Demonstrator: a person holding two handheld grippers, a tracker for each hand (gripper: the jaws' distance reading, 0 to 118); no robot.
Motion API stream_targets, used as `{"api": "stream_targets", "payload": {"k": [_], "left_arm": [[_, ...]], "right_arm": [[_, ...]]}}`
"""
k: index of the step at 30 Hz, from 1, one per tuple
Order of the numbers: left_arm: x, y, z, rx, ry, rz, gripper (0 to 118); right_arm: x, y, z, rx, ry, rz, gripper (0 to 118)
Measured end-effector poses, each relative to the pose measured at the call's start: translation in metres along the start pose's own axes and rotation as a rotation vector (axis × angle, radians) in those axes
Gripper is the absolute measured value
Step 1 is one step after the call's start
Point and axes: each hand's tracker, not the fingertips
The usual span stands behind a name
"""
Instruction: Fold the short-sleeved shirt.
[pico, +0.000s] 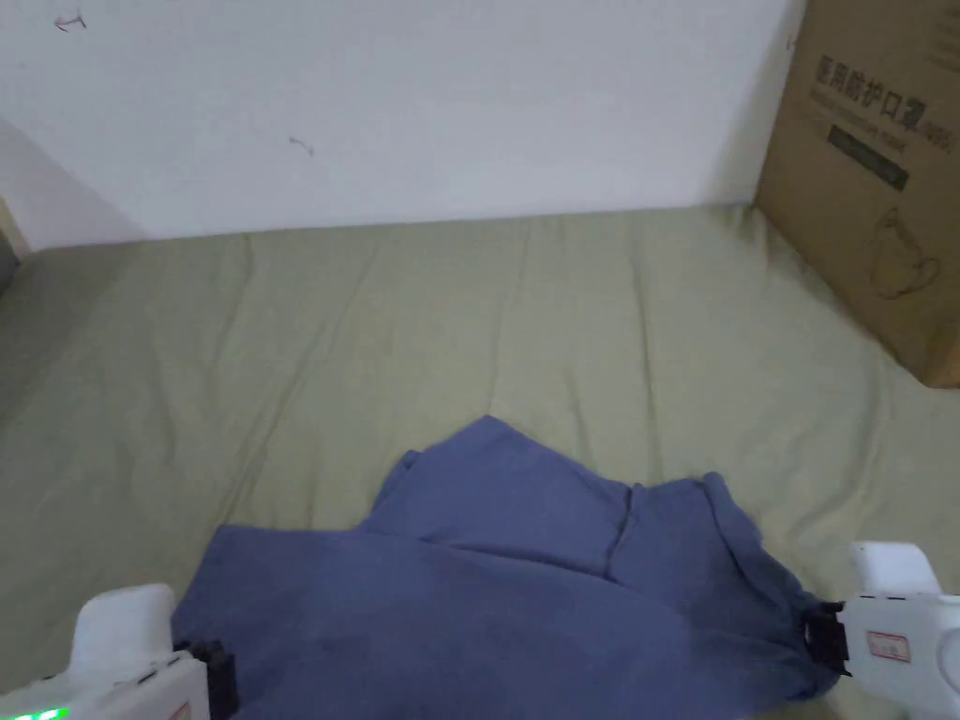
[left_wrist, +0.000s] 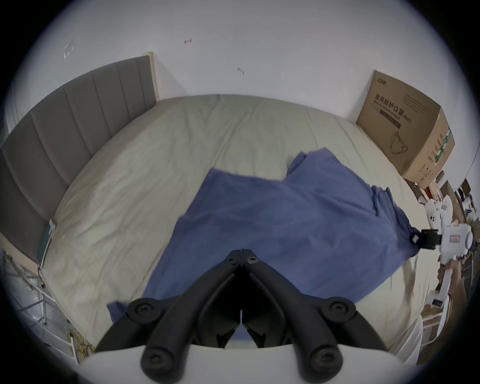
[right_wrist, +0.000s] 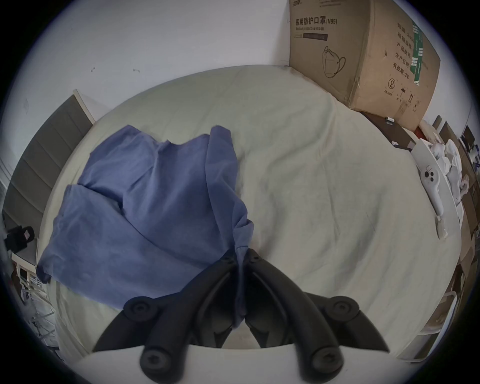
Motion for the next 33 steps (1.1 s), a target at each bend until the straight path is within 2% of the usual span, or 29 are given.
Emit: {"api": "stream_targets", "payload": {"k": [4,11,12,13,14,15,17,21,25,26,28,29,30,33], "left_arm": [[-0.004,0.048,-0.031,0.040,0.006,-0.018,0],[-0.024,0.120,-0.113,-0.038,0.039,-0.070,2],[-0.027,0.125,-0.126,-0.071,0.048,-0.059,25],[-0.032,0.129,-0.143,-0.109,0.040,-0.032,57],[-0.036,0.129,-0.161,-0.160,0.029,-0.005,80],[-0.040,0.127,-0.176,-0.219,0.020,0.020,89],[-0.042,0.120,-0.196,-0.266,0.019,0.045,87],[-0.038,0.103,-0.223,-0.291,0.063,-0.021,89],[-0.039,0.100,-0.216,-0.238,0.074,0.058,81],[-0.037,0.101,-0.212,-0.208,0.109,0.017,67],[-0.034,0.102,-0.204,-0.197,0.112,-0.007,15],[-0.034,0.102,-0.199,-0.197,0.122,-0.016,3],[-0.036,0.103,-0.196,-0.198,0.073,0.008,3],[-0.041,0.111,-0.179,-0.192,0.062,0.026,3]], "right_arm": [[-0.002,0.003,0.002,0.007,-0.009,0.014,3],[-0.012,-0.001,0.008,-0.015,-0.006,0.002,3],[-0.013,-0.001,0.008,-0.017,-0.002,-0.006,2],[-0.012,-0.002,0.008,-0.016,0.001,-0.011,3],[-0.013,-0.003,0.007,-0.016,-0.002,-0.015,3],[-0.013,-0.002,0.007,-0.019,-0.001,-0.016,3],[-0.014,-0.004,0.006,-0.027,-0.004,-0.020,3],[-0.015,-0.004,0.004,-0.043,0.002,-0.030,3],[-0.016,-0.003,0.003,-0.048,0.005,-0.038,3],[-0.018,-0.003,0.003,-0.050,0.007,-0.034,3],[-0.016,0.000,0.002,-0.053,0.013,-0.030,3],[-0.017,0.001,0.002,-0.055,0.030,-0.038,2],[-0.019,0.004,0.003,-0.055,0.023,-0.043,3],[-0.021,0.018,0.010,-0.034,0.016,-0.063,3]]}}
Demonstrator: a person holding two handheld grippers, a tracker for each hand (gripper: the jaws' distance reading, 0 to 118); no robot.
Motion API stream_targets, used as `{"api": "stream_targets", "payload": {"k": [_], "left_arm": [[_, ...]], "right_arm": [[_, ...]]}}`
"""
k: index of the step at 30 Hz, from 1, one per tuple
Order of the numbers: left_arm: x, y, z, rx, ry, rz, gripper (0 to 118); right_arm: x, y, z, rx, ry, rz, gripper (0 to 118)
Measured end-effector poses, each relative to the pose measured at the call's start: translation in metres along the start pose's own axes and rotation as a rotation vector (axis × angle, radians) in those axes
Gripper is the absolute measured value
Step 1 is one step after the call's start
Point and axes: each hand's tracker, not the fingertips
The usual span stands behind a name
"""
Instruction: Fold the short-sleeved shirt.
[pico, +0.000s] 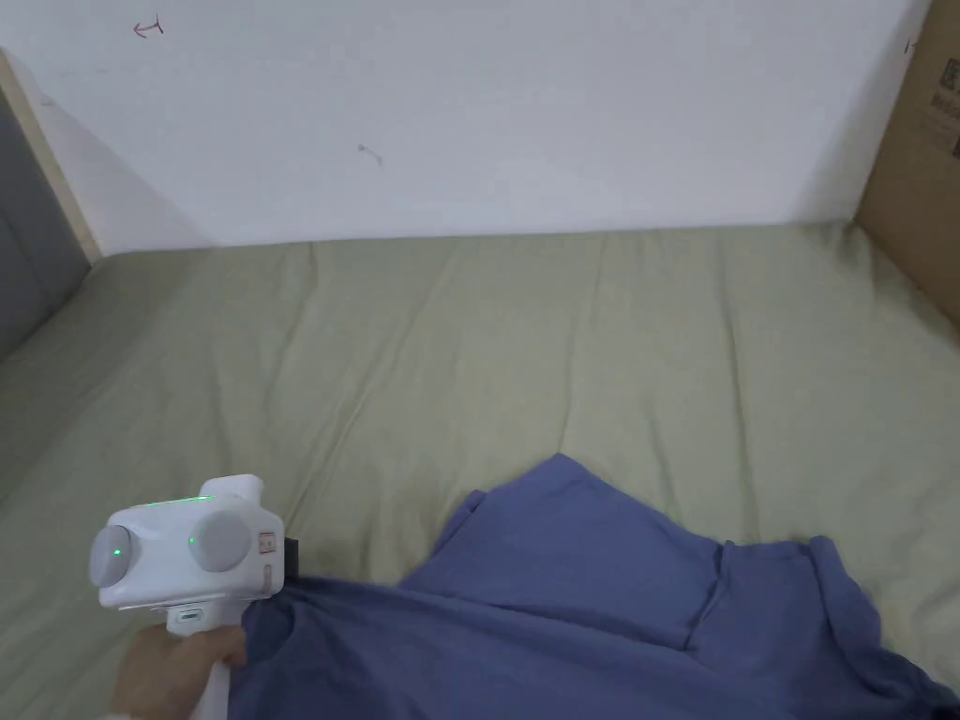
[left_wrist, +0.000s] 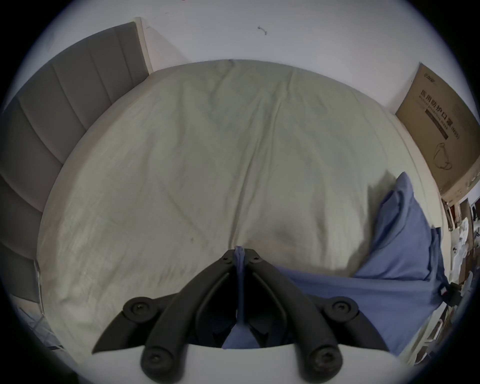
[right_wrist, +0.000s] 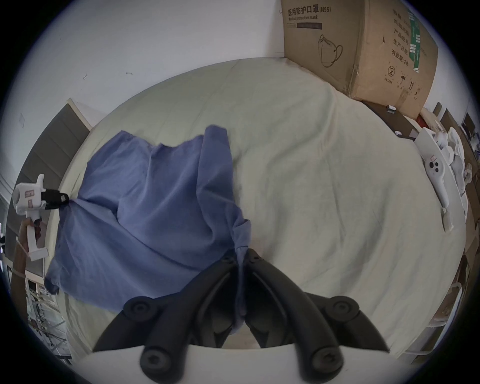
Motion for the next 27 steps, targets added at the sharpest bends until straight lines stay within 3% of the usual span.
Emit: {"api": "stream_targets", "payload": {"k": [9,14,18,23,27], "left_arm": [[-0.008,0.061,0.140,0.246,0.023,-0.064,3],[-0.021,0.100,0.229,0.392,0.072,-0.068,3],[-0.032,0.127,0.290,0.497,0.084,-0.017,3],[-0.029,0.165,0.342,0.606,0.193,-0.046,3],[-0.029,0.210,0.365,0.640,0.199,-0.046,3]], "right_arm": [[-0.024,0.087,0.064,0.155,0.097,-0.165,3],[-0.057,0.158,0.124,0.291,0.094,-0.064,3],[-0.080,0.216,0.173,0.393,0.119,-0.027,3],[-0.122,0.302,0.239,0.528,0.076,0.020,2],[-0.152,0.357,0.278,0.567,0.036,0.055,2]]}}
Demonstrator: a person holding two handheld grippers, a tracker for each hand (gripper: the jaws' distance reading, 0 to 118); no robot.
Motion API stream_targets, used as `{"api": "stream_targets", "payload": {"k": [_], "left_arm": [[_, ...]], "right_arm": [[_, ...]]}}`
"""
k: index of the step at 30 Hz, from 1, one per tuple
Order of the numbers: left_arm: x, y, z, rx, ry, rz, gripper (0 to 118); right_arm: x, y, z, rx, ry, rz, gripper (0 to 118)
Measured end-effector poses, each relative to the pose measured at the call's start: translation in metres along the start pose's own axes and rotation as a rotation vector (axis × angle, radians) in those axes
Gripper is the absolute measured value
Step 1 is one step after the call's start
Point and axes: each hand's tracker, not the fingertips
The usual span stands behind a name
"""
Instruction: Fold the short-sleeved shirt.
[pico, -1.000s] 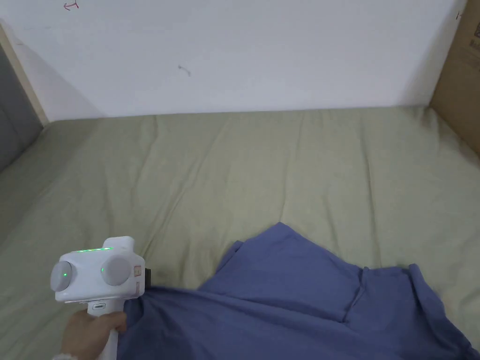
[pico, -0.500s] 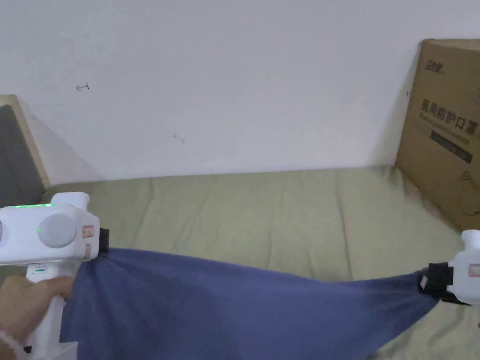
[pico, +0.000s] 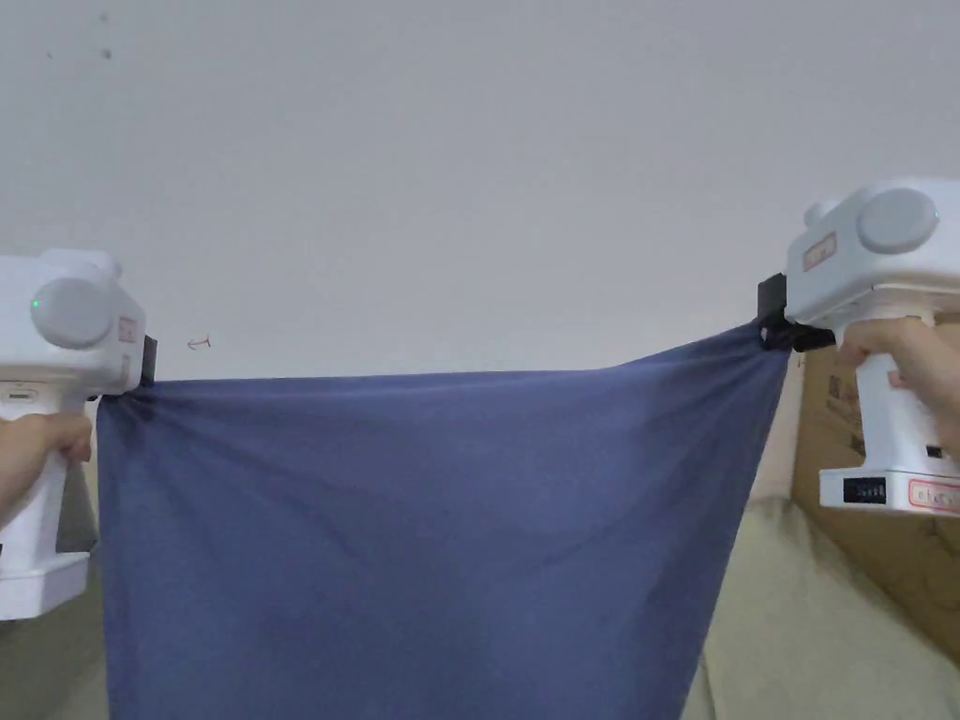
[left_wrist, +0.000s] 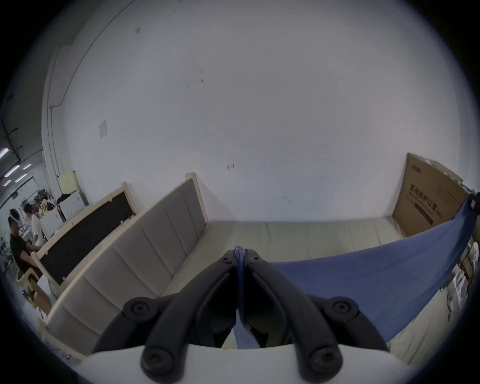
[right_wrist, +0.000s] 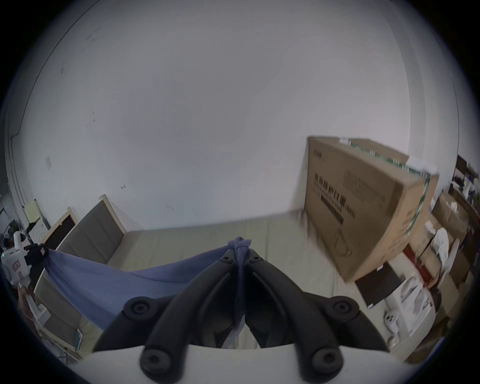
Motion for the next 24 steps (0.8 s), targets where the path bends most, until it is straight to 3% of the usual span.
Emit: {"api": "stream_targets", "payload": {"k": [4,8,14,18,24], "left_arm": [[0.005,0.047,-0.013,0.055,0.051,-0.064,3],[0.010,0.093,-0.023,0.090,0.031,0.000,3],[0.025,0.126,-0.029,0.157,0.083,-0.052,3],[0.027,0.112,-0.042,0.160,0.058,0.005,3],[0.046,0.042,-0.098,0.066,0.087,-0.077,3]], "right_arm": [[-0.013,0.044,-0.003,0.046,-0.051,0.026,3],[-0.018,0.077,-0.006,0.082,-0.090,-0.004,3],[-0.022,0.107,0.002,0.142,-0.116,0.019,2],[-0.020,0.097,-0.009,0.131,-0.132,0.036,2],[-0.016,0.034,-0.066,-0.007,-0.121,0.042,3]]}}
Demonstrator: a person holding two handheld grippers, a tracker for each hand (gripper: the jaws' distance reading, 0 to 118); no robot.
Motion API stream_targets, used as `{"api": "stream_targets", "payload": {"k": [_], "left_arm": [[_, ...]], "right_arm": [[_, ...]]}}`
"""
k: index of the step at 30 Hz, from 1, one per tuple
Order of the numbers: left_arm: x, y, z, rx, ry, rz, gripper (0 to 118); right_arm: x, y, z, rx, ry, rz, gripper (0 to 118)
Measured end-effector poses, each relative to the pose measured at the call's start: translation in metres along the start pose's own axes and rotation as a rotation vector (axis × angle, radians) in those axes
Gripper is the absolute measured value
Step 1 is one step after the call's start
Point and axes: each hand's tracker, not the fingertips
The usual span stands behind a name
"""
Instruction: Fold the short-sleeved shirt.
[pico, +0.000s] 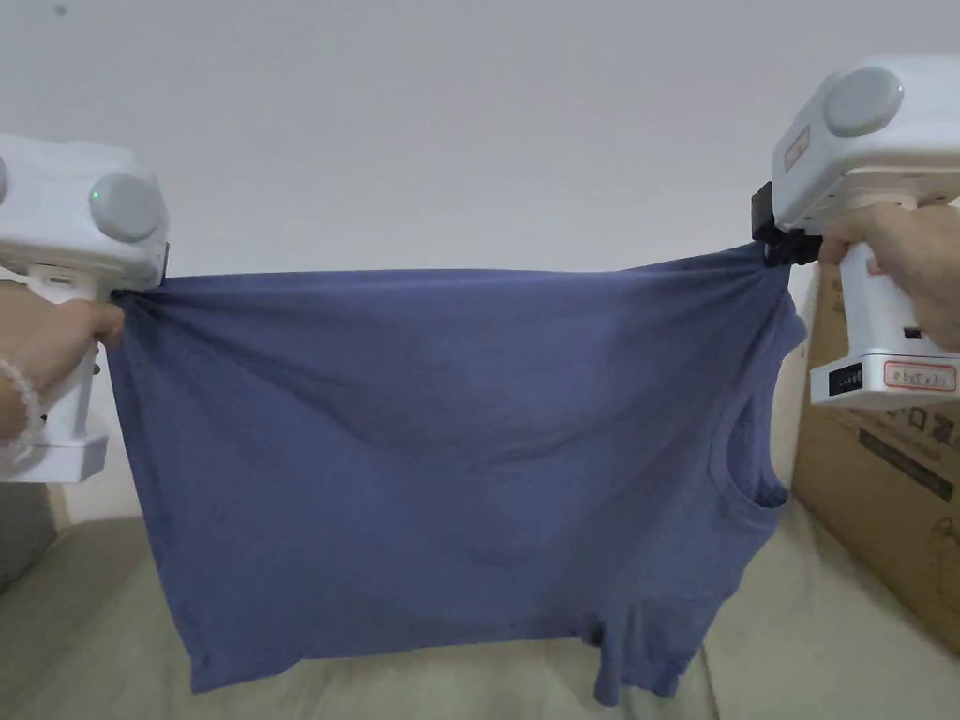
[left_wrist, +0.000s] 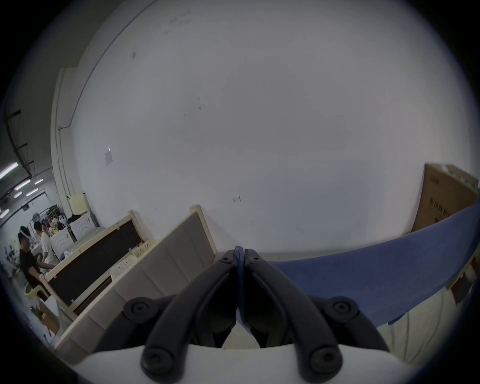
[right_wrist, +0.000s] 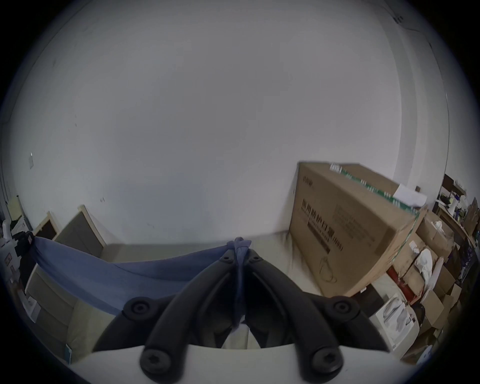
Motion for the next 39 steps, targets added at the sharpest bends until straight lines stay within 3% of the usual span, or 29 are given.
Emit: {"api": "stream_targets", "payload": {"k": [11,18,22,30,33,35,39], "left_arm": [[0.093,-0.250,-0.127,-0.479,-0.023,-0.056,3],[0.102,-0.329,-0.153,-0.586,-0.044,-0.086,3],[0.088,-0.334,-0.137,-0.586,-0.066,-0.055,3],[0.042,-0.338,-0.021,-0.487,-0.125,-0.062,3],[0.015,-0.356,0.036,-0.480,-0.146,-0.041,3],[-0.003,-0.376,0.076,-0.476,-0.158,-0.031,3],[-0.027,-0.423,0.143,-0.518,-0.163,-0.053,3]], "right_arm": [[-0.013,-0.217,-0.189,-0.447,-0.058,0.089,3],[0.008,-0.317,-0.239,-0.616,-0.083,0.066,3],[0.022,-0.323,-0.225,-0.619,-0.066,0.052,3],[0.038,-0.345,-0.089,-0.535,0.022,0.026,2],[0.046,-0.378,-0.028,-0.523,0.043,0.018,3],[0.047,-0.408,0.011,-0.511,0.034,0.111,3],[0.071,-0.466,0.059,-0.541,0.068,0.051,3]]}}
